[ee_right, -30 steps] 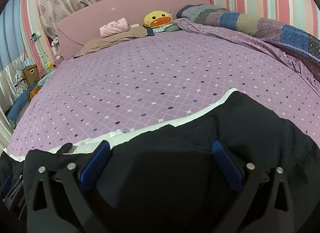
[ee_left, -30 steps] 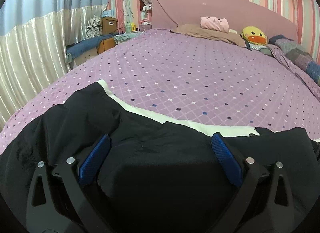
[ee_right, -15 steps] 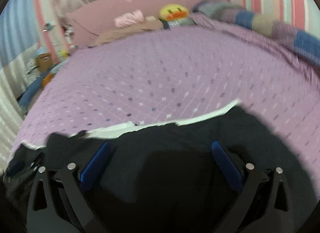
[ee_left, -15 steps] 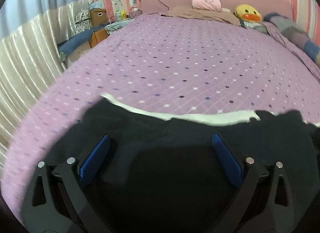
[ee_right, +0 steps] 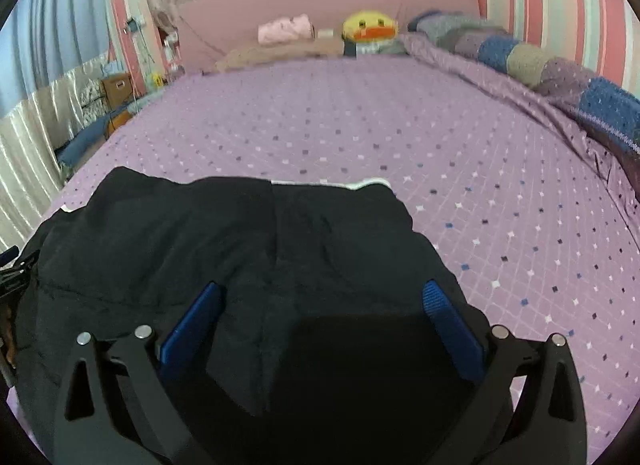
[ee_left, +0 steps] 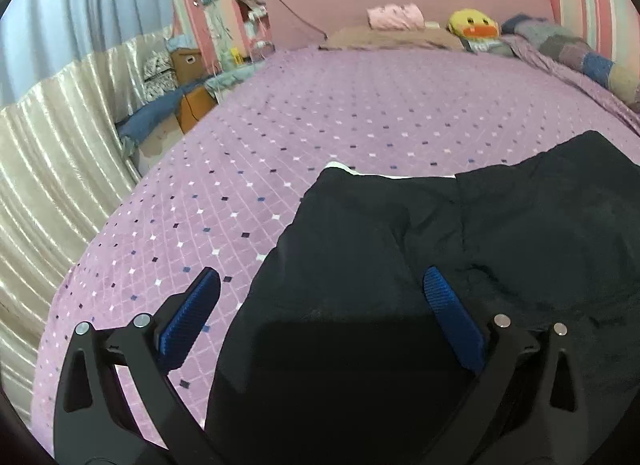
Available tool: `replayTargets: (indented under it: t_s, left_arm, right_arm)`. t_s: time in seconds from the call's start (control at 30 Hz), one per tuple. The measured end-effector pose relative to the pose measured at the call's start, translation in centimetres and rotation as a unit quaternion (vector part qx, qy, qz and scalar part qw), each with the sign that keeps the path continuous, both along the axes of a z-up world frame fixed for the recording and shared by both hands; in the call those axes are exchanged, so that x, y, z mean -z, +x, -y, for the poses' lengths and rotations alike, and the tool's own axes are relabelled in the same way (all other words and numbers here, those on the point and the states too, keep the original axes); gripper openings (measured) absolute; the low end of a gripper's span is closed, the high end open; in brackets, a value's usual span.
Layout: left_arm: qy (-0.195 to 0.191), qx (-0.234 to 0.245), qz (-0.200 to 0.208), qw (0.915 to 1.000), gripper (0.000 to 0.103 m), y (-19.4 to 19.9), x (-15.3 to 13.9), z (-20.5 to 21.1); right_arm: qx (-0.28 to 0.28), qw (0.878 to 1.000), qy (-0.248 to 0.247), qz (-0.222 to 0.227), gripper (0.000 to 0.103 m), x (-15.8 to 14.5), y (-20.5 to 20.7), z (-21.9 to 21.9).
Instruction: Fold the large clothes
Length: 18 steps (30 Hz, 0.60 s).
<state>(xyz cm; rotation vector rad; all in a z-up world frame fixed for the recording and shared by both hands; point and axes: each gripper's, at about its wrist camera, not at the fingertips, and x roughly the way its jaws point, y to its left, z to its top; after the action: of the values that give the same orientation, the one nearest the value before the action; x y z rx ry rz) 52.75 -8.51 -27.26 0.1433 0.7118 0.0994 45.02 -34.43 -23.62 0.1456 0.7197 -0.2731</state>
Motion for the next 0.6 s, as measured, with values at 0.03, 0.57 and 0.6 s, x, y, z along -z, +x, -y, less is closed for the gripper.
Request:
replayTargets:
  t_s: [0.03,0.57,0.6]
  left_arm:
    - [-0.007,-0.001,0.0,1.0,0.1,0.2,0.1,-0.3]
    - [-0.093,0.006,0.035,0.995,0.1,-0.4,1.7,-2.9]
    - [-0.097,0.006,0.037,0.9945,0.1,-0.4,1.8,-3.0]
  right_arm:
    - [0.001,1.0,0.0,0.004,0.101,0.3,0.0,0.0]
    - [-0.006,0.998,0.041,0.045,0.102,2.4,-0.3,1.2]
    - [-0.007,0.998,0.044,0.048,0.102,2.5,-0.4,1.3]
